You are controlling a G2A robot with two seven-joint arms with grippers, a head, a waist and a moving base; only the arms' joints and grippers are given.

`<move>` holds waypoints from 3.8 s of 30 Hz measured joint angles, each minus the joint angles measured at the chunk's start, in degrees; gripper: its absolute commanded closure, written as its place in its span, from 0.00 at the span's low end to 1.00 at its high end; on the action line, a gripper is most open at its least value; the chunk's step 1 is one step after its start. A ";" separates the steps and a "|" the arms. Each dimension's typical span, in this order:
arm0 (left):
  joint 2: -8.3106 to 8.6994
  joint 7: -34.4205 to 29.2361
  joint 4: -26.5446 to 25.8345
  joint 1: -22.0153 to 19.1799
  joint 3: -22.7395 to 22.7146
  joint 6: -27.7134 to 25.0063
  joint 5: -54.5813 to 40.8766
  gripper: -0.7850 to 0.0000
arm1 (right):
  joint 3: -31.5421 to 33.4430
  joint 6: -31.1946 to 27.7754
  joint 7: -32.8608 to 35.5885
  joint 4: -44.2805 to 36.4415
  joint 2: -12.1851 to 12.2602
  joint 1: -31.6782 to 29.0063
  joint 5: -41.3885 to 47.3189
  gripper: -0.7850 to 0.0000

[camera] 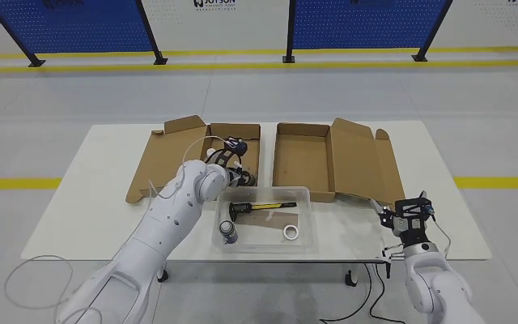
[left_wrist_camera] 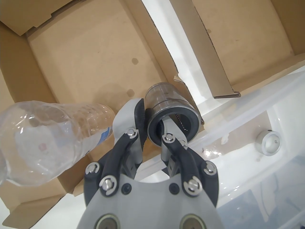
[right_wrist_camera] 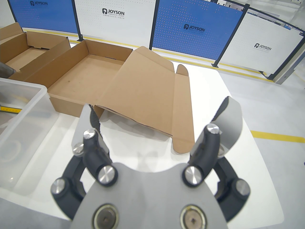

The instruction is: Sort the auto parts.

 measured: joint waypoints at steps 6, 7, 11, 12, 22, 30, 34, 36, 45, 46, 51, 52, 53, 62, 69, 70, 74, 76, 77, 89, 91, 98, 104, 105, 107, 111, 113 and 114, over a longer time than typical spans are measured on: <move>-0.36 0.12 0.60 -0.26 0.20 -0.11 0.16 0.78 | 0.00 0.00 0.00 0.00 0.00 0.00 0.00 0.00; -0.41 0.14 0.65 -0.27 0.24 -0.10 0.18 0.77 | 0.00 0.00 0.00 0.00 0.00 0.00 0.00 0.00; -0.62 0.22 0.73 -0.28 0.38 0.11 0.34 0.69 | 0.00 0.00 0.00 0.00 0.00 0.00 0.00 0.00; -0.66 0.26 0.72 -0.28 0.39 0.15 0.43 0.66 | 0.00 0.00 0.00 0.00 0.00 0.00 0.00 0.00; -0.08 2.24 -4.61 1.77 -1.53 0.23 2.30 0.51 | 0.00 0.00 0.00 0.00 0.00 0.00 0.00 0.00; 1.98 -0.27 -18.94 8.65 -5.60 -0.31 5.74 0.52 | 0.00 0.00 0.00 0.00 0.00 0.00 0.00 0.00; 3.38 -2.92 -29.34 14.24 -9.09 -1.56 6.45 0.51 | 0.00 0.00 0.00 0.00 0.00 0.00 0.00 0.00; 4.01 -4.34 -34.32 17.16 -11.13 -3.17 5.16 0.51 | 0.00 0.00 0.00 0.00 0.00 0.00 0.00 0.00; 6.54 -17.25 -47.38 26.03 -17.12 -14.17 -1.45 0.50 | 0.00 0.00 0.00 0.00 0.00 0.00 0.00 0.00; 6.84 -19.42 -48.50 26.92 -17.53 -15.40 -2.28 0.51 | 0.00 0.00 0.00 0.00 0.00 0.00 0.00 0.00; 7.80 -25.11 -50.90 29.05 -19.17 -18.45 -5.60 0.52 | 0.00 0.00 0.00 0.00 0.00 0.00 0.00 0.00; 7.99 -26.17 -51.39 29.25 -19.36 -18.94 -6.05 0.50 | 0.00 0.00 0.00 0.00 0.00 0.00 0.00 0.00; 8.11 -26.80 -51.78 29.37 -19.50 -19.32 -6.70 0.43 | 0.00 0.00 0.00 0.00 0.00 0.00 0.00 0.00; 10.02 -31.34 -52.84 28.98 -20.72 -19.45 -8.09 0.24 | 0.00 0.00 0.00 0.00 0.00 0.00 0.00 0.00; 12.49 -32.11 -51.19 26.74 -17.11 -18.65 -6.32 0.22 | 0.00 0.00 0.00 0.00 0.00 0.00 0.00 0.00; 12.84 -32.10 -50.86 26.24 -16.49 -18.65 -6.34 0.25 | 0.00 0.00 0.00 0.00 0.00 0.00 0.00 0.00; 13.82 -32.00 -49.37 24.55 -14.77 -18.76 -6.82 0.35 | 0.00 0.00 0.00 0.00 0.00 0.00 0.00 0.00; 14.31 -31.83 -48.48 23.64 -13.67 -18.93 -6.64 0.36 | 0.00 0.00 0.00 0.00 0.00 0.00 0.00 0.00; 14.52 -31.70 -48.13 23.24 -13.19 -19.06 -6.57 0.36 | 0.00 0.00 0.00 0.00 0.00 0.00 0.00 0.00; 17.60 -30.84 -45.19 18.28 -6.76 -19.92 -8.10 0.39 | 0.00 0.00 0.00 0.00 0.00 0.00 0.00 0.00; 18.09 -30.62 -44.77 17.42 -5.71 -20.15 -8.73 0.42 | 0.00 0.00 0.00 0.00 0.00 0.00 0.00 0.00; 19.43 -30.47 -43.25 14.57 -2.48 -20.28 -9.14 0.37 | 0.00 0.00 0.00 0.00 0.00 0.00 0.00 0.00; 20.16 -30.28 -42.32 12.78 -0.10 -20.48 -9.58 0.36 | 0.00 0.00 0.00 0.00 0.00 0.00 0.00 0.00; 20.23 -30.19 -42.25 12.60 0.19 -20.56 -9.69 0.36 | 0.00 0.00 0.00 0.00 0.00 0.00 0.00 0.00; 20.34 -29.96 -41.97 12.16 0.79 -20.79 -9.87 0.40 | 0.00 0.00 0.00 0.00 0.00 0.00 0.00 0.00; 20.44 -29.49 -41.33 11.32 1.86 -21.26 -9.81 0.46 | 0.00 0.00 0.00 0.00 0.00 0.00 0.00 0.00; 20.49 -29.15 -40.93 10.82 2.67 -21.61 -9.29 0.50 | 0.00 0.00 0.00 0.00 0.00 0.00 0.00 0.00; 20.53 -28.99 -40.78 10.57 3.15 -21.77 -8.85 0.50 | 0.00 0.00 0.00 0.00 0.00 0.00 0.00 0.00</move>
